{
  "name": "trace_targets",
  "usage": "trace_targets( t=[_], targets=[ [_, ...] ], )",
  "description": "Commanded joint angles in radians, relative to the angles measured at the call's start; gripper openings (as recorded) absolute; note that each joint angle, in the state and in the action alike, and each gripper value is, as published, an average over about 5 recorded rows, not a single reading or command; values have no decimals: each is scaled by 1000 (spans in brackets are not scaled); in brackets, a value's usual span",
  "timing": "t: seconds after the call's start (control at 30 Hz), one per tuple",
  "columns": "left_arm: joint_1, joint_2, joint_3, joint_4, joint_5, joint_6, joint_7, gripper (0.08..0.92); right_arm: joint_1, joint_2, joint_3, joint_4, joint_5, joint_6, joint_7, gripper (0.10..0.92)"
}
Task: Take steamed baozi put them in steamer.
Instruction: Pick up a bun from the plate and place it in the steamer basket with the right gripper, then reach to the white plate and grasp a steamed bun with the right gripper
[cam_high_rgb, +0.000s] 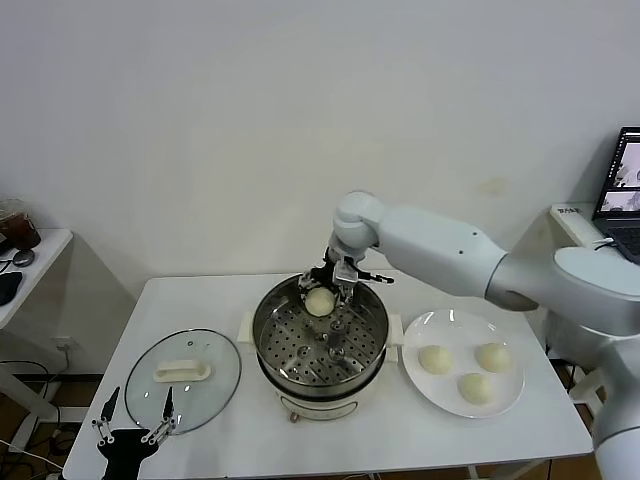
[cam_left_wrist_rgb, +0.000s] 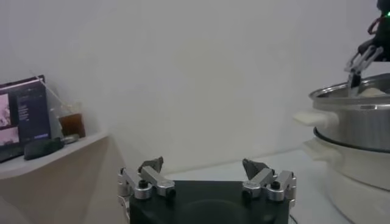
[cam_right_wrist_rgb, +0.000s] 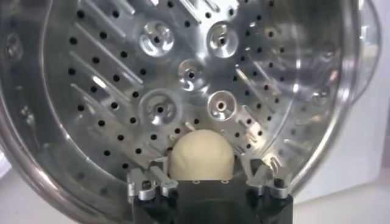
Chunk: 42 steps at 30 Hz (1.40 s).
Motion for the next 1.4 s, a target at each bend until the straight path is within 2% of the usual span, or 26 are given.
trace_targets(
  t=[0.03, 0.2, 0.37, 0.47, 0.67, 0.83, 1.2, 1.4],
  targets=[
    [-1, 9, -2, -2, -2, 1, 1, 823, 191, -131, -81, 205, 391, -394, -52, 822],
    [-6, 22, -12, -13, -15, 1, 4, 823, 310, -271, -124, 344, 548, -670, -113, 823],
    [-8, 32, -23, -25, -30, 1, 7, 823, 353, -413, -154, 440, 525, -930, -134, 823],
    [-12, 37, -28, -25, -35, 1, 8, 823, 335, -482, -178, 466, 496, -1004, -133, 823],
    [-19, 42, -28, -17, -39, 0, 10, 823, 155, -617, -148, 482, 432, -997, -158, 823],
    [-26, 40, -27, -9, -38, 2, 11, 823, -84, -663, 7, 403, 326, -908, -191, 823],
    [-30, 27, -33, -2, -31, 2, 13, 823, -364, -598, 217, 268, 167, -829, -149, 823],
    [-23, 22, -41, -2, -28, 2, 13, 823, -422, -542, 243, 209, 116, -810, -128, 823]
  ],
)
